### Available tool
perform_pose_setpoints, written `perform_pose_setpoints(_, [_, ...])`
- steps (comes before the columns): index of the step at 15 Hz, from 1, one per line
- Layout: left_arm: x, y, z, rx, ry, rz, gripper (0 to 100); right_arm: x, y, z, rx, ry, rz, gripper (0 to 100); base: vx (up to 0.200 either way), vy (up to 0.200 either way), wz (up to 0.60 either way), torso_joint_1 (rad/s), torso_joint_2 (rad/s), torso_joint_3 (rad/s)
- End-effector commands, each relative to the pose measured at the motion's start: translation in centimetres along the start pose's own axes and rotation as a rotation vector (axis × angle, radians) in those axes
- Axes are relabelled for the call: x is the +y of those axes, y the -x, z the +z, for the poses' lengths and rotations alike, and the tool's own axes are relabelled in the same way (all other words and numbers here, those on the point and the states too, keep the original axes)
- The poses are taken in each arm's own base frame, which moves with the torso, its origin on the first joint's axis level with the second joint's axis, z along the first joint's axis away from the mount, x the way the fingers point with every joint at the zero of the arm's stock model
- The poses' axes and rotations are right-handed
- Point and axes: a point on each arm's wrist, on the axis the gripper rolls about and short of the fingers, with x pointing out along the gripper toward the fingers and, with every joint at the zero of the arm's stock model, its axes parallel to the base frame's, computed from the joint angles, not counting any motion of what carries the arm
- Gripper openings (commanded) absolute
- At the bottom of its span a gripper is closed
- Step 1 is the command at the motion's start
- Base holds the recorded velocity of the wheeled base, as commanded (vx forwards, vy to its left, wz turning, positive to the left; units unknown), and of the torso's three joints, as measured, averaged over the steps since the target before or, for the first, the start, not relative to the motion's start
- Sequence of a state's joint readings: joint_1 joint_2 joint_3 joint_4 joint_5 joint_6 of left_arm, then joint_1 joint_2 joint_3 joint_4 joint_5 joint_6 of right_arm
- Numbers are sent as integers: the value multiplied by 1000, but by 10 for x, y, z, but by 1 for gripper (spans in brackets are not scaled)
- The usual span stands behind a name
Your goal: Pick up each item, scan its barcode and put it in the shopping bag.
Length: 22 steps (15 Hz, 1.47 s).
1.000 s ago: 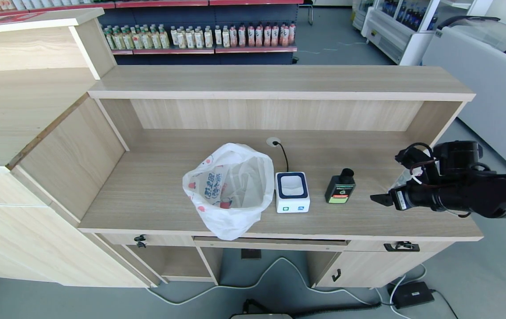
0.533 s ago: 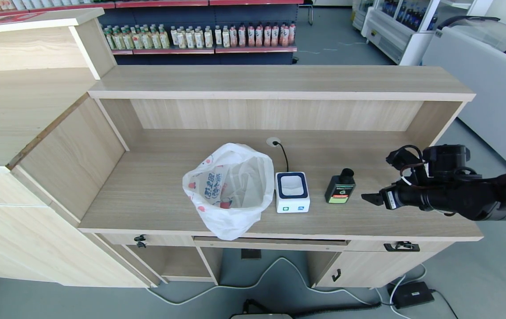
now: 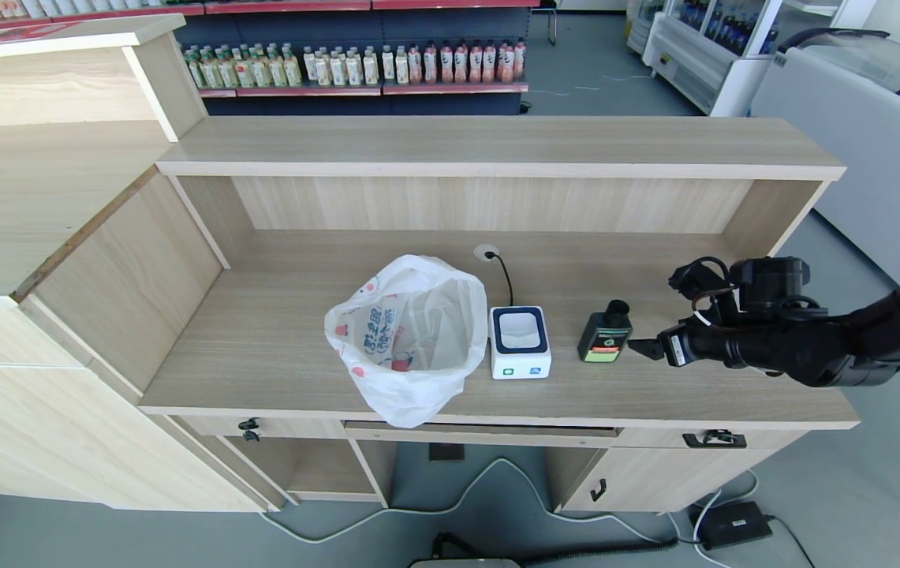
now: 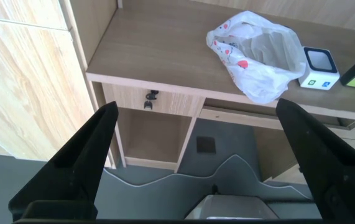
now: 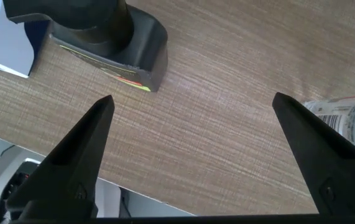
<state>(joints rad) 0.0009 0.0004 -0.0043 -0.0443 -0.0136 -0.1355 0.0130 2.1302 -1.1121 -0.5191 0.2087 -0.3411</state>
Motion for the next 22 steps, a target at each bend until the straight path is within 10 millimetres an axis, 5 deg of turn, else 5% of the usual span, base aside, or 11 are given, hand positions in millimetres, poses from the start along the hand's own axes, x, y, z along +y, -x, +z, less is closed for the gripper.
perform_pose_setpoints(1, [0,0,0,-1,1,0,100,1,-8,-4,10,0,7,100,0,0,0,0,0,0])
perform_pose_setpoints(18, [0,0,0,-1,-1,0,100,25,-56,3,-138,-64,140,100,0,0,0,0,0,0])
perform_pose_setpoints(19, [0,0,0,0,-1,1,100,25,-57,4,-147,-66,141,0,0,0,0,0,0,0])
perform_pose_setpoints(22, [0,0,0,0,1,1,100,25,-64,0,-148,-58,116,0,0,0,0,0,0,0])
